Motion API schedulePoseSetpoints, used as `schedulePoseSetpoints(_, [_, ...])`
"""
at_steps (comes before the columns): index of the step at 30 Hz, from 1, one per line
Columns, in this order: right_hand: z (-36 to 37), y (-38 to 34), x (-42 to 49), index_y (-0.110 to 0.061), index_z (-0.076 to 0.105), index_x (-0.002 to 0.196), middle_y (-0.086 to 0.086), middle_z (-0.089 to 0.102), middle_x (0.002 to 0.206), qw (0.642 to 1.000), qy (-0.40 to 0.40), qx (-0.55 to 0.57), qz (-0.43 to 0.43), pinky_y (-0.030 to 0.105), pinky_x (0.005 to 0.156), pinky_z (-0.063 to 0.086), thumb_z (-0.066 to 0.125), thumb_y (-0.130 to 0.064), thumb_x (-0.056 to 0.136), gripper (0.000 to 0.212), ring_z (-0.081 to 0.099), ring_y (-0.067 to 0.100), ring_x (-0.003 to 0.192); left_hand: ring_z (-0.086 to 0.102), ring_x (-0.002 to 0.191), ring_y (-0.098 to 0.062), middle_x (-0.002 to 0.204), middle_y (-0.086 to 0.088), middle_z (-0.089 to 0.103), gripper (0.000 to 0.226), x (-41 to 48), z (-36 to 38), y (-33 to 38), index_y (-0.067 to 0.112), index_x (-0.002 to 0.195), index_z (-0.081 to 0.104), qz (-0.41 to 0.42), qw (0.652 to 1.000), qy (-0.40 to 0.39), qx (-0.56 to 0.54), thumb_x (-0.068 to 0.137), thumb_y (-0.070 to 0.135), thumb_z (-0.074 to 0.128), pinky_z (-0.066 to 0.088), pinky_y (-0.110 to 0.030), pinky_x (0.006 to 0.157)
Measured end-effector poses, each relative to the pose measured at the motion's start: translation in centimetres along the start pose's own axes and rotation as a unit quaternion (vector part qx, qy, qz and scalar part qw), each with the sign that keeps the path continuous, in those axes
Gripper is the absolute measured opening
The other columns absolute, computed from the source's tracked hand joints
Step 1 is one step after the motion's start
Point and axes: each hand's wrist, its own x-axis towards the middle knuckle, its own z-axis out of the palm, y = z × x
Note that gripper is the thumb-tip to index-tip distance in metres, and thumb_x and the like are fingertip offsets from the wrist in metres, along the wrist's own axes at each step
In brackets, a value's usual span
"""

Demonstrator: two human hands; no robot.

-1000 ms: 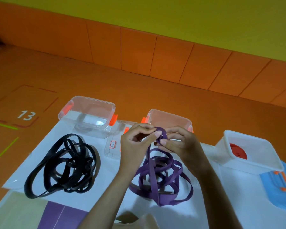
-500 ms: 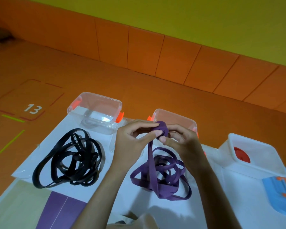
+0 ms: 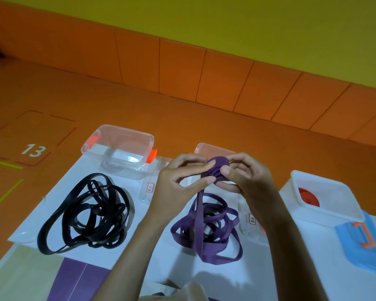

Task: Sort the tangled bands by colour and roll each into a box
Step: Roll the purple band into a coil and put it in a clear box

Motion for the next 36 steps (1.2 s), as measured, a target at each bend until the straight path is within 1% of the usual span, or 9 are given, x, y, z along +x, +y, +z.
schedulePoseSetpoints(3, [0.4,-0.6,0.0,-0.015,0.077,0.095,0.024,0.073,0.101,0.999,0.013,0.028,-0.017,0.029,0.075,0.064,0.082,-0.017,0.079,0.016,0.078,0.029,0.092,0.071,0.113,-0.021,0.117,0.003,0.074,0.035,0.3,0.3,0.5,0.027,0.118,0.080,-0.013,1.000,-0.001,-0.018,0.086,0.013,0.085,0.060,-0.044,0.097])
schedulePoseSetpoints(6, [0.7,-1.0,0.1,-0.014,0.077,0.097,0.018,0.078,0.104,0.997,0.003,0.060,-0.038,0.027,0.072,0.064,0.081,-0.026,0.081,0.021,0.079,0.030,0.090,0.076,0.106,-0.015,0.114,0.006,0.079,0.041,1.1,0.4,1.8,0.032,0.116,0.079,-0.025,0.996,0.025,-0.082,0.082,0.010,0.088,0.060,-0.027,0.091])
schedulePoseSetpoints(11, [0.6,-0.7,0.8,-0.002,0.071,0.110,-0.001,0.065,0.065,0.997,0.018,0.034,-0.067,0.018,0.054,0.046,0.079,-0.032,0.086,0.039,0.054,0.008,0.057,0.075,0.094,-0.011,0.105,0.006,0.081,0.037,2.0,0.4,2.9,0.029,0.112,0.080,-0.016,0.996,0.039,-0.077,0.080,0.015,0.091,0.059,-0.021,0.082])
schedulePoseSetpoints(14, [-0.3,-0.7,0.9,-0.007,0.072,0.103,0.010,0.075,0.082,0.996,-0.025,0.071,-0.044,0.020,0.061,0.056,0.081,-0.012,0.084,0.021,0.067,0.014,0.063,0.076,0.106,-0.017,0.113,0.003,0.080,0.040,2.0,0.1,2.6,0.032,0.116,0.079,-0.038,0.994,0.010,-0.105,0.082,0.015,0.090,0.059,-0.024,0.088])
schedulePoseSetpoints(19, [-1.0,0.1,1.0,-0.017,0.074,0.089,0.023,0.078,0.102,0.997,-0.038,0.062,0.003,0.025,0.068,0.064,0.081,-0.012,0.080,0.013,0.078,0.031,0.077,0.074,0.103,-0.013,0.109,0.000,0.081,0.032,2.0,-0.3,1.2,0.028,0.110,0.082,-0.095,0.990,-0.020,-0.106,0.082,0.014,0.088,0.057,-0.022,0.088])
schedulePoseSetpoints(23, [-1.4,1.6,1.0,0.001,0.064,0.108,0.026,0.077,0.107,0.998,-0.035,0.048,0.032,0.030,0.078,0.065,0.086,-0.013,0.081,0.037,0.078,0.040,0.096,0.073,0.097,-0.013,0.104,0.000,0.082,0.025,1.9,-0.3,-0.1,0.024,0.105,0.084,-0.098,0.991,-0.028,-0.088,0.083,0.010,0.087,0.055,-0.019,0.085])
schedulePoseSetpoints(27, [-2.0,2.6,1.1,0.008,0.065,0.113,0.028,0.076,0.108,0.996,-0.018,0.072,0.042,0.029,0.078,0.065,0.083,-0.020,0.078,0.049,0.078,0.040,0.095,0.075,0.103,-0.012,0.107,0.000,0.081,0.025,1.7,0.5,-1.1,0.009,0.108,0.082,-0.099,0.992,-0.039,-0.066,0.084,0.004,0.086,0.055,-0.021,0.089])
schedulePoseSetpoints(31, [-2.1,3.9,1.1,0.004,0.069,0.119,0.026,0.075,0.115,0.995,-0.016,0.085,0.046,0.030,0.081,0.064,0.079,-0.018,0.085,0.042,0.078,0.037,0.098,0.075,0.099,-0.011,0.103,0.000,0.081,0.023,2.1,0.7,-1.8,0.009,0.105,0.083,-0.114,0.991,-0.046,-0.053,0.082,0.003,0.087,0.057,-0.021,0.088])
schedulePoseSetpoints(36, [-3.2,4.2,1.3,-0.013,0.074,0.121,0.009,0.080,0.102,0.997,-0.014,-0.066,0.045,0.030,0.072,0.065,0.079,-0.014,0.092,0.029,0.081,0.030,0.091,0.071,0.079,-0.007,0.089,0.005,0.080,0.021,1.6,0.8,-2.8,0.017,0.096,0.083,-0.125,0.991,-0.035,-0.022,0.079,0.009,0.092,0.054,-0.018,0.075])
